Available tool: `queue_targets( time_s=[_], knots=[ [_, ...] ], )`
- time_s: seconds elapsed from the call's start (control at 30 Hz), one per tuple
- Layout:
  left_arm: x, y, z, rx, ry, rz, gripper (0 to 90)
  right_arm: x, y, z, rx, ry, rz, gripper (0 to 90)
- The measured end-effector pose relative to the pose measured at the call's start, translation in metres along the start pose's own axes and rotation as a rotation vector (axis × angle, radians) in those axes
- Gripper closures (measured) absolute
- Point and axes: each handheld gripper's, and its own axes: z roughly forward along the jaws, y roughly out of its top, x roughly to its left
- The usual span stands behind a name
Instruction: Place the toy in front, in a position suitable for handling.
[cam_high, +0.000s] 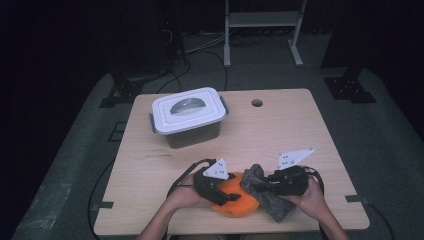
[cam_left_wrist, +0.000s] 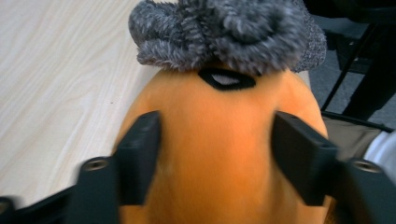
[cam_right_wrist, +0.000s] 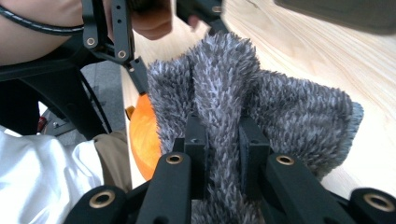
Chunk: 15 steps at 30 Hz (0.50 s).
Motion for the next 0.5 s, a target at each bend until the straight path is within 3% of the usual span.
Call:
queue_targets(
  time_s=[0.07, 0.27, 0.4, 0.5],
  knots=[
    [0.001, -0.001, 0.0, -0.006, 0.001, -0.008, 41.6, -0.003, -0.003, -0.001, 0.0, -0.009, 0.02, 76.9],
    [0.002, -0.003, -0.001, -0.017, -0.004, -0.019, 41.8, -0.01, -0.013, -0.004, 0.003, 0.009, 0.064, 76.9],
    [0.002, -0.003, -0.001, -0.019, -0.007, -0.026, 39.9, -0.021, -0.03, -0.012, 0.047, -0.037, 0.128, 77.1],
    [0.0, -0.002, 0.0, -0.019, -0.013, -0.014, 38.1, -0.022, -0.026, -0.015, 0.012, -0.035, 0.134, 77.2]
  ],
)
